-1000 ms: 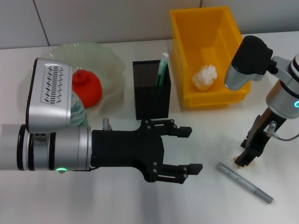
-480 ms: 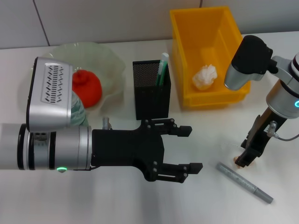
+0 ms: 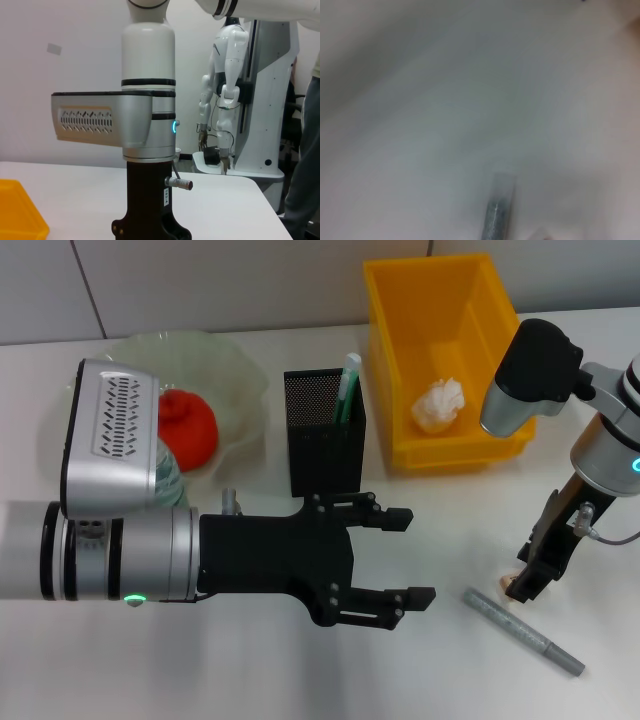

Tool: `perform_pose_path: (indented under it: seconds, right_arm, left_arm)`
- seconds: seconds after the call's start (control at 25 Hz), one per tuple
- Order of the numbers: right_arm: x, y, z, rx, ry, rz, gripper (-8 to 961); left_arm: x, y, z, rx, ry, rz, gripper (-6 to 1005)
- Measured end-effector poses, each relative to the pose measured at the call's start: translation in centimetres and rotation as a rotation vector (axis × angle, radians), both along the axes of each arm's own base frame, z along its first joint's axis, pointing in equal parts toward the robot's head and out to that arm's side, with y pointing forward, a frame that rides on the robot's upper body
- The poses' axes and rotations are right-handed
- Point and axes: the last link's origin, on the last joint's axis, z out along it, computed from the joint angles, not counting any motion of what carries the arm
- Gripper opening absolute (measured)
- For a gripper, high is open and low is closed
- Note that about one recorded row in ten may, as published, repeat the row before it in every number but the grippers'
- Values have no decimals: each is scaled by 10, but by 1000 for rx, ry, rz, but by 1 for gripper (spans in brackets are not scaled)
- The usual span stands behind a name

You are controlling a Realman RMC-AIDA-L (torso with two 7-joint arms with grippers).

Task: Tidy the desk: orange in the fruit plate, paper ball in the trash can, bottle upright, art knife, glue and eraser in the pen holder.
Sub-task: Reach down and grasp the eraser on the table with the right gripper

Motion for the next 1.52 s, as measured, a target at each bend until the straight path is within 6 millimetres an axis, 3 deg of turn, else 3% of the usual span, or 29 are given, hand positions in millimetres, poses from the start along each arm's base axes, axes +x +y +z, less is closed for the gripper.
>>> perform_pose_path:
  seconds: [1.0, 1.2, 1.52]
  right_arm:
    - [5, -4, -5, -15, -10, -20, 505]
    - [5, -4, -6, -12, -19, -21, 390]
    - [5, -3, -6, -2, -23, -20, 335]
  left_arm:
    - [1, 2, 0, 3, 2, 0, 785]
    - [1, 1, -1, 1, 3, -2, 785]
    - [1, 1, -1, -1, 4, -3, 785]
